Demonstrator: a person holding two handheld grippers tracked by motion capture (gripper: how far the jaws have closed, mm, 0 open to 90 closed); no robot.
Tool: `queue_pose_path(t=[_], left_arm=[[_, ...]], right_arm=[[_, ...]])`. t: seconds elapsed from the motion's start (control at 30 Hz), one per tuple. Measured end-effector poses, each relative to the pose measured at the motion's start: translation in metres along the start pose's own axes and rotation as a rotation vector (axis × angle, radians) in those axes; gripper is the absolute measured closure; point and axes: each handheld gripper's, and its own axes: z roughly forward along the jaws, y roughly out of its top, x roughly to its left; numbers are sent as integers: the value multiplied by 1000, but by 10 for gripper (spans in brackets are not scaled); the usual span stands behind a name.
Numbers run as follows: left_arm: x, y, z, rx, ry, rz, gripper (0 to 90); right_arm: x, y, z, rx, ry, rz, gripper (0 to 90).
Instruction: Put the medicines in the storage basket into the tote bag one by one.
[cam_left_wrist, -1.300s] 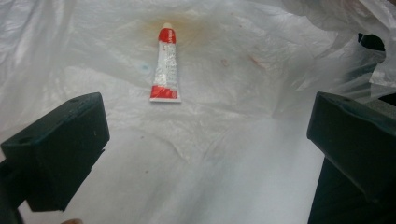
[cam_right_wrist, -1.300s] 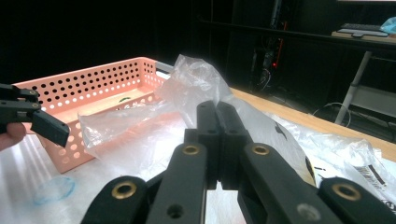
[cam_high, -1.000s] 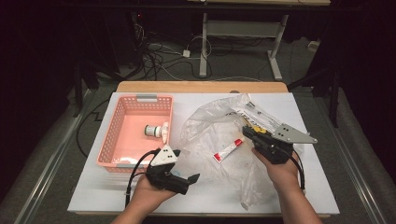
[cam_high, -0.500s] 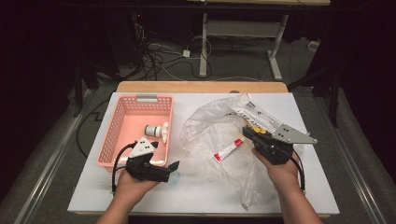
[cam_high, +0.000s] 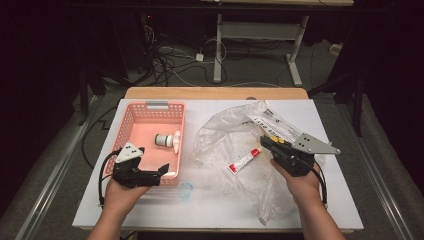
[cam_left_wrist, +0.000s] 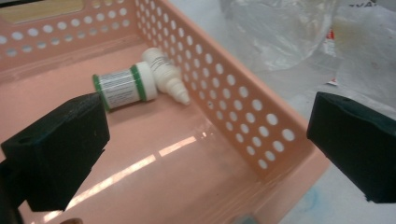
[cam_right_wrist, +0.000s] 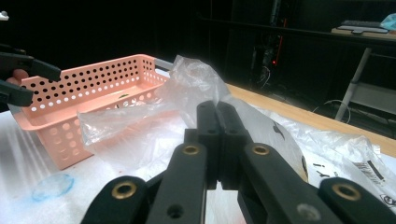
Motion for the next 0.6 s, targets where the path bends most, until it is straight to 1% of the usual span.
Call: queue_pose_path(t=[0.1,0.3,0.47,0.6], left_arm=[[7,-3,-1,3,14,-27,0],[14,-5,-2,12,37,-42,0],[15,-5,-2,21,57,-38,0],[13,-3,-1,22,60,-32,0]], right_arm=[[0,0,0,3,1,2,900],[0,0,0,3,-1,0,900],[0,0,0,5,-1,-8,900],[1,0,0,2,-1,-7,900]])
